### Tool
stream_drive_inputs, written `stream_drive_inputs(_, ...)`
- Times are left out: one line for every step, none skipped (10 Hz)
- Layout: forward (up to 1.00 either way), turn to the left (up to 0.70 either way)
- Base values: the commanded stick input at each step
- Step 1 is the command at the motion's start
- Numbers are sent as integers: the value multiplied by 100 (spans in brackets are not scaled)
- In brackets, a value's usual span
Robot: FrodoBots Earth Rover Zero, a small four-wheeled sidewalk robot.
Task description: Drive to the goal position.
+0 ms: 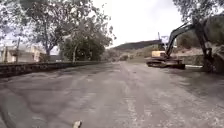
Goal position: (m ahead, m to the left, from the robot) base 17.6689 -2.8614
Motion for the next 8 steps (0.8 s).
stream_drive_inputs(70, 0)
stream_drive_inputs(70, 0)
stream_drive_inputs(70, 0)
stream_drive_inputs(70, 0)
stream_drive_inputs(70, 0)
stream_drive_inputs(70, 0)
stream_drive_inputs(70, 0)
stream_drive_inputs(70, 0)
